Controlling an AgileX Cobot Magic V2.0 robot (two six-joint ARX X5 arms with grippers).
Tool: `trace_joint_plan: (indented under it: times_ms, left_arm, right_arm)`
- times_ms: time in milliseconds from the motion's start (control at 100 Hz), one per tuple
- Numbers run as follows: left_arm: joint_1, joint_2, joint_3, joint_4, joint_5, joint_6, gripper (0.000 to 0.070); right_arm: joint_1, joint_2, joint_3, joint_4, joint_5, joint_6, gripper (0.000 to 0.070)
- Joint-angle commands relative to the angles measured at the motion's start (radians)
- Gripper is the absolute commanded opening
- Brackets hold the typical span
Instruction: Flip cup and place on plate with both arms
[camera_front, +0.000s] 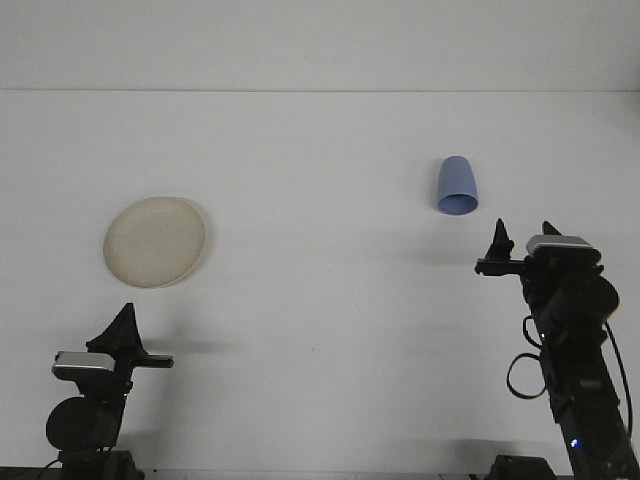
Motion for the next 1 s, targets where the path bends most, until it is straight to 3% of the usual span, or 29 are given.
trace_joint_plan:
  times_ms: [0, 500, 710, 990]
  left_arm:
    - [0.001, -0.001, -0.019, 0.010, -0.003, 0.002, 0.0014]
    - [0.001, -0.001, -0.019, 0.010, -0.003, 0.002, 0.0014]
    - [0.001, -0.001, -0.019, 0.010, -0.003, 0.002, 0.0014]
    - [0.001, -0.001, -0.019, 0.010, -0.003, 0.002, 0.0014]
  right_arm:
    - [-0.002, 0.079, 0.008, 0.026, -0.003, -0.041, 0.0511]
    - [-0.003, 0.637, 0.014, 0.544, -0.020, -0.165, 0.0511]
    - [-0.005, 0.801, 0.097, 0.586, -0.020, -0.228, 0.0511]
    - [-0.011, 0.962, 0.256, 0.591, -0.020, -0.253, 0.0510]
